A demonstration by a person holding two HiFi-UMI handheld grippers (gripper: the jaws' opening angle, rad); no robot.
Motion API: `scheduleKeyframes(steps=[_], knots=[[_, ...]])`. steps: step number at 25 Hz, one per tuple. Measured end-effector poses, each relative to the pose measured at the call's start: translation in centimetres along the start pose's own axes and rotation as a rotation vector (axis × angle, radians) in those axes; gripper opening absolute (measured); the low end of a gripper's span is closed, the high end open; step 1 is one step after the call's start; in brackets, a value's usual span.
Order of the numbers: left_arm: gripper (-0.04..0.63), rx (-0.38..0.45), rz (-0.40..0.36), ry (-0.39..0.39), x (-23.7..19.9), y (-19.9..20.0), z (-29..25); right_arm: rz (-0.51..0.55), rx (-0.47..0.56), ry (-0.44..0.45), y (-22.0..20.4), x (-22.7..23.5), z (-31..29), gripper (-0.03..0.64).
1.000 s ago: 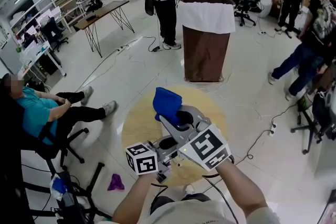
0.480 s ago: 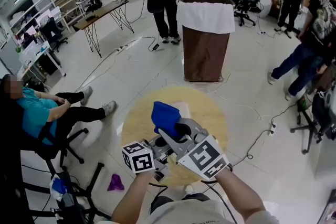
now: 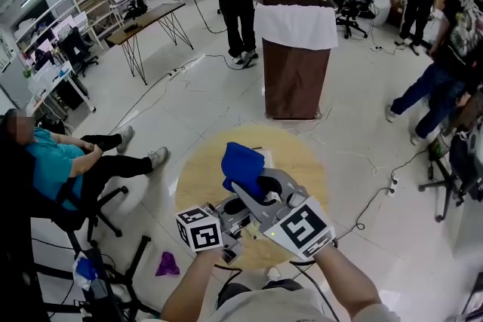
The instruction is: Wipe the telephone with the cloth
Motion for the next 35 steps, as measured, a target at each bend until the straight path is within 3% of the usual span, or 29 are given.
scheduleKeyframes(steps=[3,6,14,25,31,35], knots=[[0.083,-0.007,-0.003,-0.024,0.3,0.1,-0.2,0.014,0.095,-0.103,2.2,3.3,0.3,0.064],[0.083,-0.015,0.002,-0.042,0.6,0.3,0.2,0.056,0.116,-0.196,2.5,6.5,0.2,0.064],[0.083,-0.018,0.038,-0.142,2.4,0.4,0.3,0.063,0.103,-0.327,-1.7,12.0,1.1,0.064],[0.083,0.009,0.042,-0.237,4.1,2.2,-0.4,0.143,0.071,-0.126,-7.4,7.3,-0.7,0.063],[0.083,0.007,0.052,-0.25,4.0,2.7,-0.5,0.311,0.057,-0.114,-8.6,5.6,-0.4,0.063],[0.083,0.018,0.062,-0.249,4.0,2.9,-0.4,0.343,0.049,-0.108,-9.4,4.7,0.1,0.063]])
Point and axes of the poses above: the fingertips, and each gripper's own axes: z backward along the fingers, x to its right, y out of its top, the point moved 4 cm from there along z, backward along the fingers, and after that the axes turned 14 degrees about -y, right-handed, at the moved point
